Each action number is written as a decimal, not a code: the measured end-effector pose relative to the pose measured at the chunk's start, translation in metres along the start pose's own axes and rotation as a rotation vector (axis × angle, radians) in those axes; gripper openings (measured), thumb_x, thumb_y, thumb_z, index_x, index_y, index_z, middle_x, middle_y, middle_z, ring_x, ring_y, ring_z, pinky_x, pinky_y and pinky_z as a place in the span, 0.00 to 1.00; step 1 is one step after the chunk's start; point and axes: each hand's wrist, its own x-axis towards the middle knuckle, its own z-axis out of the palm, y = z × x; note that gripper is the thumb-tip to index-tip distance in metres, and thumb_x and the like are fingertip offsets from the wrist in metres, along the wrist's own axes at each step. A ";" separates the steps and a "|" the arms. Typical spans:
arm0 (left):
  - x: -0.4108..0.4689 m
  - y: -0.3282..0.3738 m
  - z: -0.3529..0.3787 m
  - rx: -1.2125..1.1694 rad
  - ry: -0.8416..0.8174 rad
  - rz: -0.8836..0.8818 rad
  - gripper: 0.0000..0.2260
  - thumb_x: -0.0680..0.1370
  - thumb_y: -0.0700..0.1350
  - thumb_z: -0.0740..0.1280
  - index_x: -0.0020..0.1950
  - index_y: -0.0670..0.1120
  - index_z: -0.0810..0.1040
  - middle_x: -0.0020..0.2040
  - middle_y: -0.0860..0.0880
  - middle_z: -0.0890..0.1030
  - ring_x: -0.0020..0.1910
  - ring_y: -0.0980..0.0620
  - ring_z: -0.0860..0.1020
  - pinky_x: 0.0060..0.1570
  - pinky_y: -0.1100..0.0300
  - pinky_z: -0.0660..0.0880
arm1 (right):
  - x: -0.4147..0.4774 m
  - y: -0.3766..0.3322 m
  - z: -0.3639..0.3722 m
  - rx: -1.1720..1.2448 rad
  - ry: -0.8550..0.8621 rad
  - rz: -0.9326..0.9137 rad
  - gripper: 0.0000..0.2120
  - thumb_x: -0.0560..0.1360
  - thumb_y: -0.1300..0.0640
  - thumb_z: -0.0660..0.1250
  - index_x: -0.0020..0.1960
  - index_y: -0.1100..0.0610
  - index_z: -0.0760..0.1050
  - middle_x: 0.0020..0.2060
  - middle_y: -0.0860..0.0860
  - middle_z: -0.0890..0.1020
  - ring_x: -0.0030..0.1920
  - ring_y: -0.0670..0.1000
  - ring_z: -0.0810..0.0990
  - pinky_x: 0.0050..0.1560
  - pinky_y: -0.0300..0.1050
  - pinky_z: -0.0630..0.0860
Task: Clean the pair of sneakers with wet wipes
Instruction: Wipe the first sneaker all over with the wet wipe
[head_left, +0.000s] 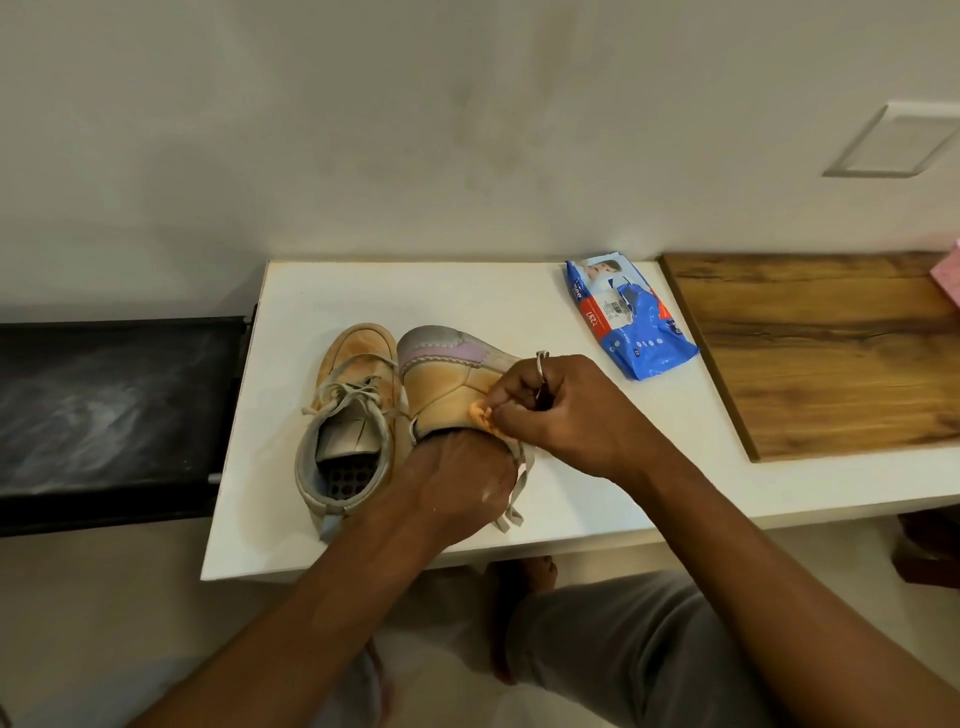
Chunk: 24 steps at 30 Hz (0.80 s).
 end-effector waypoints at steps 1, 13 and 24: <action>0.001 0.000 0.000 -0.012 0.016 -0.004 0.14 0.82 0.46 0.55 0.53 0.42 0.79 0.49 0.44 0.81 0.48 0.45 0.79 0.44 0.56 0.72 | 0.002 -0.002 0.004 -0.010 0.046 -0.020 0.04 0.74 0.52 0.70 0.48 0.48 0.83 0.41 0.43 0.84 0.44 0.47 0.81 0.47 0.46 0.80; 0.000 -0.002 -0.001 -0.038 0.013 -0.025 0.14 0.82 0.46 0.55 0.51 0.42 0.79 0.48 0.44 0.81 0.48 0.45 0.79 0.42 0.57 0.70 | 0.007 -0.006 0.008 -0.133 0.110 -0.037 0.06 0.76 0.54 0.69 0.51 0.49 0.83 0.43 0.38 0.80 0.44 0.39 0.77 0.43 0.29 0.71; -0.002 -0.003 0.000 -0.084 0.019 -0.062 0.13 0.81 0.46 0.57 0.49 0.42 0.79 0.46 0.44 0.81 0.46 0.45 0.79 0.41 0.56 0.72 | 0.006 0.005 0.002 -0.058 0.024 0.041 0.04 0.74 0.53 0.70 0.47 0.50 0.84 0.40 0.43 0.84 0.44 0.45 0.81 0.48 0.45 0.81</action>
